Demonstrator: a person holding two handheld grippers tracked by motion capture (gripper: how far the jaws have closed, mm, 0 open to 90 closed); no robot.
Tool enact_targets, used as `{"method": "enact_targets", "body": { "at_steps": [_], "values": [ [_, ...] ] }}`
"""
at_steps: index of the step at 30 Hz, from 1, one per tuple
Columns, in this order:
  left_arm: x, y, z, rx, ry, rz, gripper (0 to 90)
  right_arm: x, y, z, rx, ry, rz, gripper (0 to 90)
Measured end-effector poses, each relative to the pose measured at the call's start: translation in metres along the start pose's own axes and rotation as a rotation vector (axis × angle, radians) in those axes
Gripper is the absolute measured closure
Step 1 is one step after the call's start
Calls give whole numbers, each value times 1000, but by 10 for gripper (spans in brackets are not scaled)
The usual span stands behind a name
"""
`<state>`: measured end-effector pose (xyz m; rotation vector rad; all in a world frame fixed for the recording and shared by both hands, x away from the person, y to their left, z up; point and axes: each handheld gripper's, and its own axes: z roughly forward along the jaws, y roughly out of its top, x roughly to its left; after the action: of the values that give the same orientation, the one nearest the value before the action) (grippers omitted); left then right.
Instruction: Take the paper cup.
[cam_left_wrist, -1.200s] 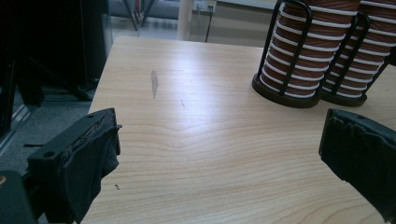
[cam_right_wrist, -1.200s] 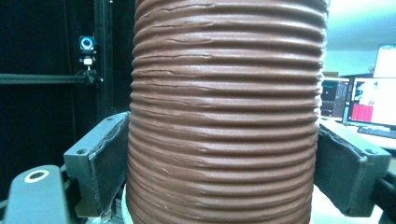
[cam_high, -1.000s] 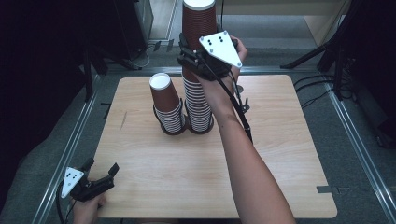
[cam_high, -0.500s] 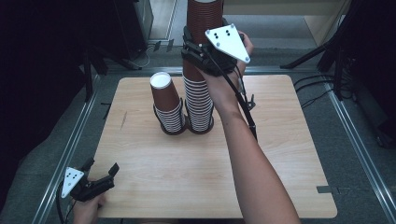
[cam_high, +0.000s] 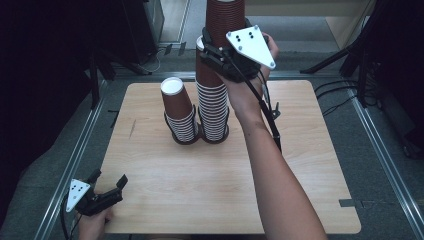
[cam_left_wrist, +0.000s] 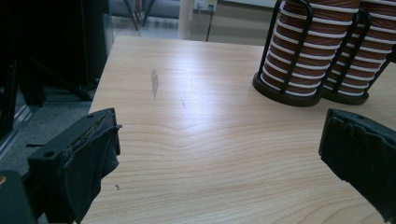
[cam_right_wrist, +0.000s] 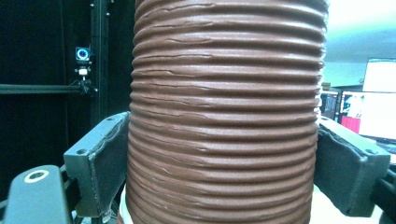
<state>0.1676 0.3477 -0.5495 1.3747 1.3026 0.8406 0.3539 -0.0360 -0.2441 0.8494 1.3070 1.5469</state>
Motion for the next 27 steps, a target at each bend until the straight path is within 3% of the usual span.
{"method": "enact_targets", "body": {
  "at_steps": [27],
  "values": [
    [-1, 0, 1, 2, 8, 7, 0, -34, -5, -22, 3, -52, -14, 133]
  ]
}}
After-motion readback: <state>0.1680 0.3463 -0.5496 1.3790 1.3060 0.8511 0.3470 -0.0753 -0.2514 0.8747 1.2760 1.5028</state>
